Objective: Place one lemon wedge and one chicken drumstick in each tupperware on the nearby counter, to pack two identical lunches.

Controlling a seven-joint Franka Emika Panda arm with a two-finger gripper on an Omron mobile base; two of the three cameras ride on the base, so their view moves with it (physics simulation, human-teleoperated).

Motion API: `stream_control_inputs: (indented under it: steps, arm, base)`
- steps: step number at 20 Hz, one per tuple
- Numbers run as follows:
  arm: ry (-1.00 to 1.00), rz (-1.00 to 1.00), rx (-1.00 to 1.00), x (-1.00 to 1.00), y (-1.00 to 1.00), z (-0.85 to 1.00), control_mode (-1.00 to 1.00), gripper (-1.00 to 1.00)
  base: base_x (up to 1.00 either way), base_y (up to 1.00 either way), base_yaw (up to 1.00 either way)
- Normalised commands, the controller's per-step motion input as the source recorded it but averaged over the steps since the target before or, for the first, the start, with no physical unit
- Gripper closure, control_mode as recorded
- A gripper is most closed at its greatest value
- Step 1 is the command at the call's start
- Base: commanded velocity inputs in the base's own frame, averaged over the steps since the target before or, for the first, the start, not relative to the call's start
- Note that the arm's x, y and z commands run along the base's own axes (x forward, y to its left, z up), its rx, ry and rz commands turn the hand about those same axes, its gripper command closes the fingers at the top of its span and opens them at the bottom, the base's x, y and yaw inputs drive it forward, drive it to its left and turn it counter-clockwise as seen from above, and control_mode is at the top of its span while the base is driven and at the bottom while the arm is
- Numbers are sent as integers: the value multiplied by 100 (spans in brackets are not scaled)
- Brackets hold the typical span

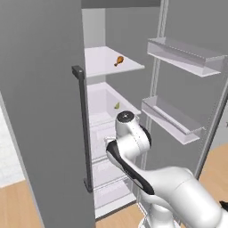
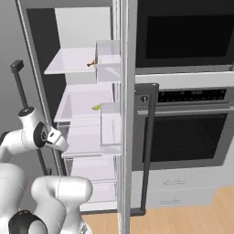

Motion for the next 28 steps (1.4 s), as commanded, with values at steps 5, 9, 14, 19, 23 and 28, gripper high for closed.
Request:
stream_control_inputs:
  steps: [5,9,14,19,23,28]
  arm:
    - [0,0,0,0,0,0,100,-100]
    - [0,0,0,0,0,0,100,-100]
    - [0,0,0,0,0,0,100,-100]
    - [0,0,0,0,0,0,100,-100]
    - [0,0,0,0,0,0,100,-100]
    - [0,0,0,0,0,0,100,-100]
  base:
    - [57,-8,-8]
    - [71,-14,-15]
    - [82,-4,-12]
    - [13,16,4]
    - [74,-7,0]
    - [95,-13,-2]
